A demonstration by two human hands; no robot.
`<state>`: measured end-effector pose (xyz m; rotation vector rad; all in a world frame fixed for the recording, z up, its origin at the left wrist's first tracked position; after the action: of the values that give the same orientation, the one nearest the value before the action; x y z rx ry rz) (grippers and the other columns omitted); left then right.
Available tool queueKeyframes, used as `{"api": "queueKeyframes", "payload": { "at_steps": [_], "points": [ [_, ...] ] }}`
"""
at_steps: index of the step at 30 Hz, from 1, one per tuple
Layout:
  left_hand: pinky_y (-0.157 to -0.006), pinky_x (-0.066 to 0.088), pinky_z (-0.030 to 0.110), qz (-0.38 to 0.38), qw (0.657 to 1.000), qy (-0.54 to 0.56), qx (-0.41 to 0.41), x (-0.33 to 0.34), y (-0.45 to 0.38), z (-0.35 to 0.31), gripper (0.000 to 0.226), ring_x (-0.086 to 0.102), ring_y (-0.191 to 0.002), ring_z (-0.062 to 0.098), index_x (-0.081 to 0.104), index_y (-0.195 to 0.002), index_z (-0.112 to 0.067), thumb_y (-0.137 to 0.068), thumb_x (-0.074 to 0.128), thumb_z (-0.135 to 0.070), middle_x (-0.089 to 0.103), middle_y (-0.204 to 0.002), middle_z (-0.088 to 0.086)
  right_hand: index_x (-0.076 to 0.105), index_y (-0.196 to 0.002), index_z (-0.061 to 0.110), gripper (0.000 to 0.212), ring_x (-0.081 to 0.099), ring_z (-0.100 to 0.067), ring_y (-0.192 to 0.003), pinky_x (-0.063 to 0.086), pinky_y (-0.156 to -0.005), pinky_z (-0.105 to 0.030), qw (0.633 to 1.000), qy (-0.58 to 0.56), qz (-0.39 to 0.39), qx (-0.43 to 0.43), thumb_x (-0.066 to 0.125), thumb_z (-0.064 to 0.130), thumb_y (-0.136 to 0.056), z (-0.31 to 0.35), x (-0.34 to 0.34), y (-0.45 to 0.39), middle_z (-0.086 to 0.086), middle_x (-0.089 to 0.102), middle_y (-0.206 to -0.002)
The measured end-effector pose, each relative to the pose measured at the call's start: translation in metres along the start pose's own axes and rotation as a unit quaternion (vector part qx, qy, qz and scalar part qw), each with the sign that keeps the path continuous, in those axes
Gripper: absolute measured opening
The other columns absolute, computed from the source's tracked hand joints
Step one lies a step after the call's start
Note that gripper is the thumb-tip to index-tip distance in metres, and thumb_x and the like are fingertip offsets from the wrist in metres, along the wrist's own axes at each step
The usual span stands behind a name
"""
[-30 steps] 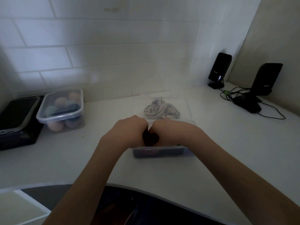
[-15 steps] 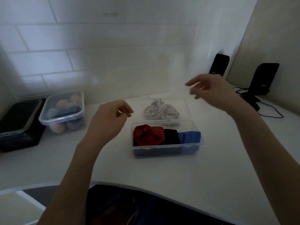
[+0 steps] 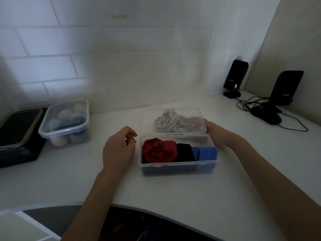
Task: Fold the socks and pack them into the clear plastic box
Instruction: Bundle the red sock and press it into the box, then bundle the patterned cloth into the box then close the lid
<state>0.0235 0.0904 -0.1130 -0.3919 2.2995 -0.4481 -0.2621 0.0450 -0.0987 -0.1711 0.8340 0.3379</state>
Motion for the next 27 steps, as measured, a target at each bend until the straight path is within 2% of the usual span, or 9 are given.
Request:
{"api": "queueKeyframes", "payload": {
  "at_steps": [3,6,8,11,14,17,20,22,27],
  "points": [
    [-0.05,0.034,0.026,0.0,1.0,-0.019,0.008,0.001,0.0,-0.002,0.018,0.05,-0.054,0.019,0.061,-0.082,-0.021,-0.08,0.052,-0.005,0.051,-0.055,-0.008,0.052,-0.125,0.001,0.038,0.052,-0.015,-0.102,0.041,-0.105,-0.036,0.998,-0.047,-0.016,0.027,0.059,0.006,-0.088,0.002,0.007,-0.002,-0.001,0.054,-0.111],
    [-0.049,0.033,0.023,0.003,0.999,-0.032,0.012,0.0,0.002,-0.003,0.017,0.05,-0.055,0.018,0.061,-0.083,-0.018,-0.081,0.052,-0.004,0.049,-0.056,-0.009,0.063,-0.116,0.0,0.03,0.055,-0.023,-0.104,0.041,-0.096,-0.026,0.994,0.048,-0.1,0.015,0.062,0.003,-0.086,-0.008,0.003,0.0,-0.011,0.059,-0.114],
    [-0.049,0.033,0.023,-0.001,0.999,-0.031,0.01,-0.001,0.002,-0.002,0.017,0.051,-0.055,0.019,0.061,-0.082,-0.018,-0.081,0.052,-0.004,0.053,-0.058,-0.005,0.07,-0.099,0.004,0.018,0.056,-0.02,-0.092,0.041,-0.08,-0.023,0.982,0.06,-0.175,0.032,0.065,0.004,-0.082,-0.019,-0.002,0.005,-0.009,0.063,-0.1],
    [-0.049,0.035,0.026,-0.01,1.0,-0.021,0.004,-0.001,0.001,-0.002,0.018,0.051,-0.054,0.021,0.061,-0.081,-0.019,-0.08,0.051,-0.003,0.058,-0.06,0.001,0.06,-0.071,0.009,0.014,0.048,-0.014,-0.062,0.037,-0.063,-0.026,0.949,-0.044,-0.293,0.111,0.06,0.012,-0.085,-0.036,-0.015,0.017,-0.005,0.055,-0.068],
    [-0.05,0.037,0.027,-0.016,1.0,-0.006,-0.002,0.0,0.001,-0.006,0.019,0.052,-0.054,0.02,0.061,-0.081,-0.019,-0.08,0.051,-0.003,0.059,-0.06,0.003,0.054,-0.074,-0.002,0.022,0.055,-0.022,-0.071,0.054,-0.063,-0.035,0.898,-0.195,-0.368,0.14,0.055,0.014,-0.088,-0.042,-0.032,0.024,-0.017,0.055,-0.076],
    [-0.052,0.041,0.031,-0.021,1.0,0.01,0.002,0.0,0.0,-0.012,0.019,0.055,-0.055,0.023,0.06,-0.08,-0.02,-0.08,0.051,-0.003,0.06,-0.061,0.003,0.055,-0.073,0.006,0.02,0.062,-0.02,-0.075,0.061,-0.063,-0.027,0.863,-0.275,-0.407,0.115,0.054,0.014,-0.092,-0.029,-0.045,0.029,-0.018,0.059,-0.086],
    [-0.06,0.054,0.041,-0.03,0.998,0.059,-0.007,-0.003,-0.004,-0.019,0.018,0.062,-0.059,0.025,0.06,-0.082,-0.018,-0.08,0.052,-0.002,0.065,-0.07,0.002,0.062,-0.086,0.002,0.024,0.062,-0.019,-0.074,0.056,-0.071,-0.038,0.867,-0.226,-0.439,0.065,0.056,0.024,-0.091,-0.003,-0.055,0.035,-0.013,0.064,-0.083],
    [-0.063,0.056,0.043,-0.048,0.995,0.086,-0.015,-0.008,-0.006,-0.029,0.019,0.063,-0.062,0.024,0.06,-0.084,-0.018,-0.081,0.051,-0.001,0.067,-0.079,0.002,0.061,-0.088,-0.002,0.032,0.061,-0.015,-0.07,0.051,-0.067,-0.03,0.881,-0.197,-0.43,0.013,0.055,0.029,-0.093,0.021,-0.059,0.04,-0.012,0.064,-0.079],
    [-0.064,0.043,0.015,-0.027,0.984,0.166,0.051,-0.024,-0.007,-0.08,0.016,0.06,-0.078,0.001,0.06,-0.096,-0.022,-0.084,0.06,-0.012,0.063,-0.089,-0.011,0.066,-0.08,0.021,0.023,0.063,-0.005,-0.067,0.051,-0.064,-0.02,0.911,-0.166,-0.367,-0.092,0.051,0.027,-0.096,0.091,-0.06,0.049,0.002,0.066,-0.073]
  ]
}}
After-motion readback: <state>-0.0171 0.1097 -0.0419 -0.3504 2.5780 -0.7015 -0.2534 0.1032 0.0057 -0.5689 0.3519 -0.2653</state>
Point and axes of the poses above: each hand's wrist, its own y-axis away from the middle knuckle, its own x-axis out of the palm, z = x × y, the point moved 2 cm from there along -y, towards the middle knuckle
